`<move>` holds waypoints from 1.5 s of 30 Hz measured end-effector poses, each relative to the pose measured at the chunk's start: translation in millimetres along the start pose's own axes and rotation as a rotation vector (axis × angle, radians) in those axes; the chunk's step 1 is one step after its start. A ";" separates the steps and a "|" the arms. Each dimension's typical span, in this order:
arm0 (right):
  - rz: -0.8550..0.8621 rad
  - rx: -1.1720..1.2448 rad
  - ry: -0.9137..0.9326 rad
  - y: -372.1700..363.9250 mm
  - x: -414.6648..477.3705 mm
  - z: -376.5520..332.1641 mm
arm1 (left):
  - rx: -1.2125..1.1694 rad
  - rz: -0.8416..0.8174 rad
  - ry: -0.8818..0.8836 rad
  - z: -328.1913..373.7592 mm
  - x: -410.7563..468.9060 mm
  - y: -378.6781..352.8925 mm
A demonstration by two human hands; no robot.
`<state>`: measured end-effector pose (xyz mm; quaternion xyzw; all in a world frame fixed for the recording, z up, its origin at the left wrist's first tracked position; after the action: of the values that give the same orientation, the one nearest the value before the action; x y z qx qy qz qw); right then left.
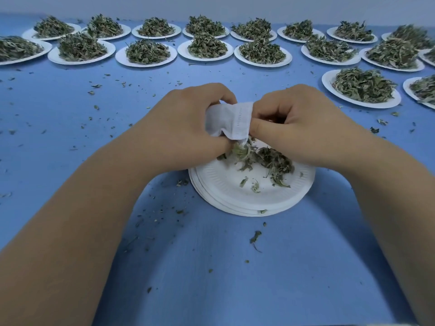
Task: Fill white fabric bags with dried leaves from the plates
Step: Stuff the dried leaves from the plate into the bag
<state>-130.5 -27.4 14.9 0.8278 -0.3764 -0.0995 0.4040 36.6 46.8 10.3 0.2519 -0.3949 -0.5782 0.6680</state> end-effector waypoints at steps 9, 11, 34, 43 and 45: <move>-0.001 0.643 -0.269 4.2 5.4 4.7 | 0.075 0.028 -0.023 -0.9 -0.2 -1.7; 0.033 0.926 -0.393 3.9 5.5 5.4 | 0.127 0.041 -0.042 0.0 -0.1 -2.6; 0.412 0.827 -0.224 -19.2 5.4 -0.2 | 0.096 0.165 0.014 4.8 3.4 -7.4; 0.190 0.513 -0.090 -11.8 -1.5 -6.4 | 0.226 0.202 0.028 -2.4 5.6 -8.4; 0.111 0.416 -0.031 -9.5 -2.2 -10.4 | 0.252 0.211 0.029 -1.7 6.2 -9.0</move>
<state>-122.1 -16.0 14.3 0.8696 -0.4401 -0.0099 0.2235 33.0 38.7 3.7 0.2991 -0.4791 -0.4470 0.6937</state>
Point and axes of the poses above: each hand's wrist, its own x-axis towards the middle knuckle, its own y-axis out of the back of the hand, z = x × y, the point moved 3 cm from there along x, towards the middle knuckle, and after that the axes turned 3 degrees about -y, right-handed, at the moved point
